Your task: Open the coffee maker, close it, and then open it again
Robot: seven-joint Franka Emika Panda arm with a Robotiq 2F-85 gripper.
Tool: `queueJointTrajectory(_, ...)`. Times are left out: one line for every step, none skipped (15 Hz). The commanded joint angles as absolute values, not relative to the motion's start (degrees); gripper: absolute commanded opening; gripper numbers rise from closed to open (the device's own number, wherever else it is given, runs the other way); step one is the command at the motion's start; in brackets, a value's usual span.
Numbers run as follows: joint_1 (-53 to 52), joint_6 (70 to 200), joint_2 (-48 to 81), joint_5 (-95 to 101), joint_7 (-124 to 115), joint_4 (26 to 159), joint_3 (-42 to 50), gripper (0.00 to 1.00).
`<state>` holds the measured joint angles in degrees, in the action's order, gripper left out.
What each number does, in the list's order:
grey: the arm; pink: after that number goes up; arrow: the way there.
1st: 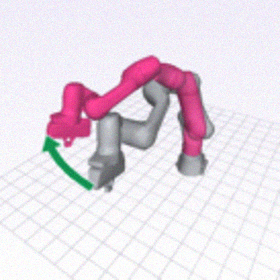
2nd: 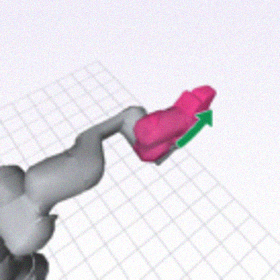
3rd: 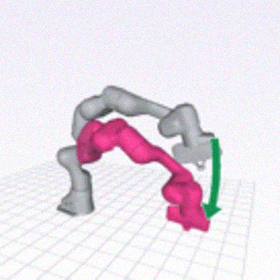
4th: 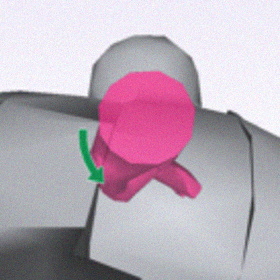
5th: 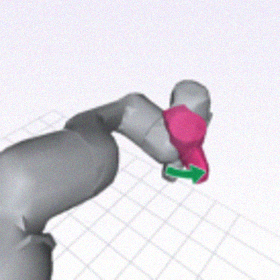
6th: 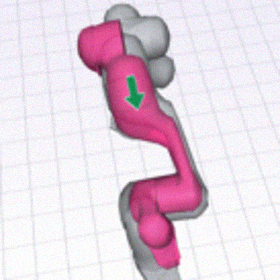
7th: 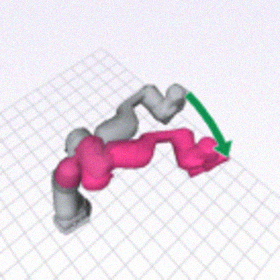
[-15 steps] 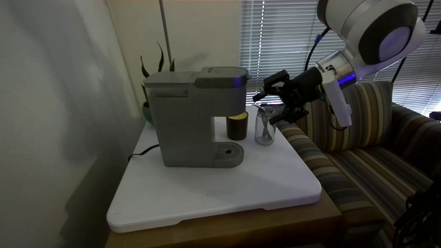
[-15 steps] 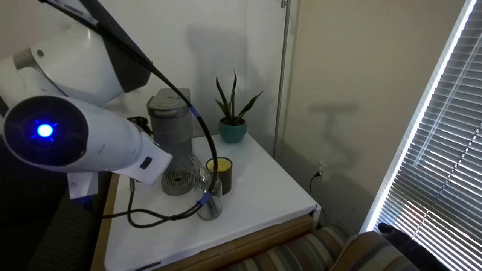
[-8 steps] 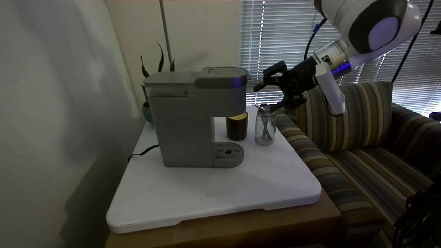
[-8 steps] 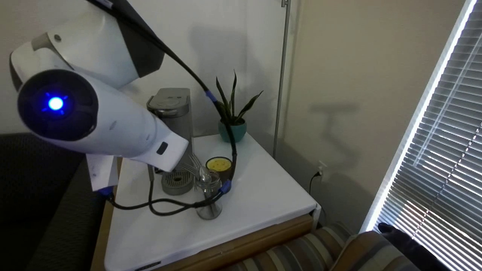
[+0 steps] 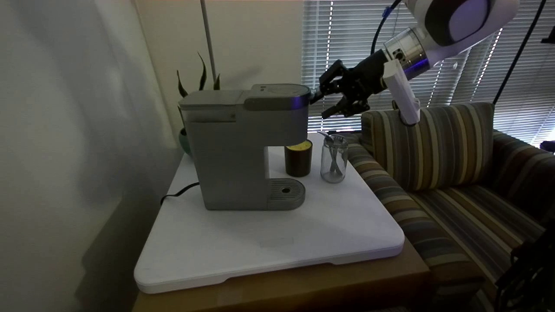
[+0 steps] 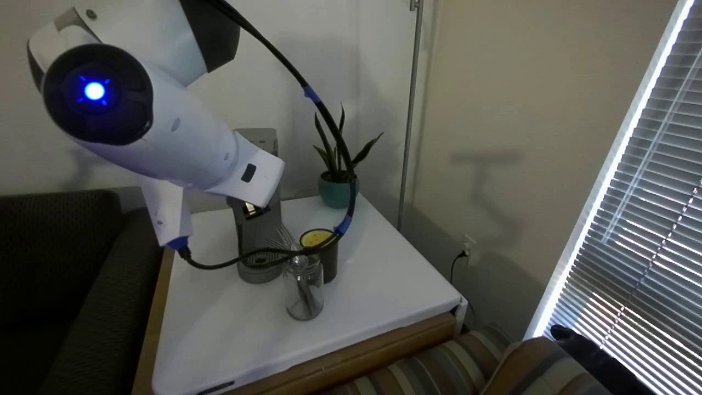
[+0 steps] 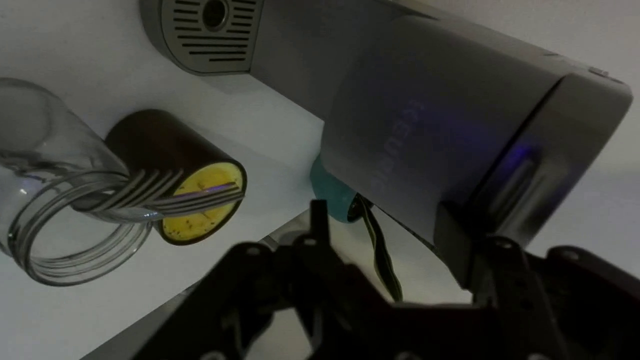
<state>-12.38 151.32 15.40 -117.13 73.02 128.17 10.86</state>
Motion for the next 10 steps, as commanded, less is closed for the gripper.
queueJointTrajectory(-12.74,151.97,15.58,-118.20,75.40,127.15,11.00,0.28)
queueJointTrajectory(-12.76,151.90,15.56,-118.37,75.58,127.13,11.00,0.21)
queueJointTrajectory(-12.81,151.77,15.48,-118.61,75.72,127.12,11.01,0.13)
queueJointTrajectory(-12.86,151.73,15.42,-118.73,75.68,127.11,11.00,0.07)
queueJointTrajectory(-12.82,150.94,15.05,-119.58,76.02,127.19,11.00,0.01)
queueJointTrajectory(-12.93,150.80,14.78,-119.83,76.06,127.22,10.98,0.00)
queueJointTrajectory(-13.08,150.81,14.42,-119.99,75.89,127.31,10.94,0.00)
queueJointTrajectory(-13.16,150.60,14.08,-120.14,75.84,127.39,10.93,0.00)
queueJointTrajectory(-13.28,150.49,13.37,-119.95,75.28,127.68,10.87,0.00)
queueJointTrajectory(-13.40,150.84,12.79,-119.41,75.05,127.94,10.86,0.00)
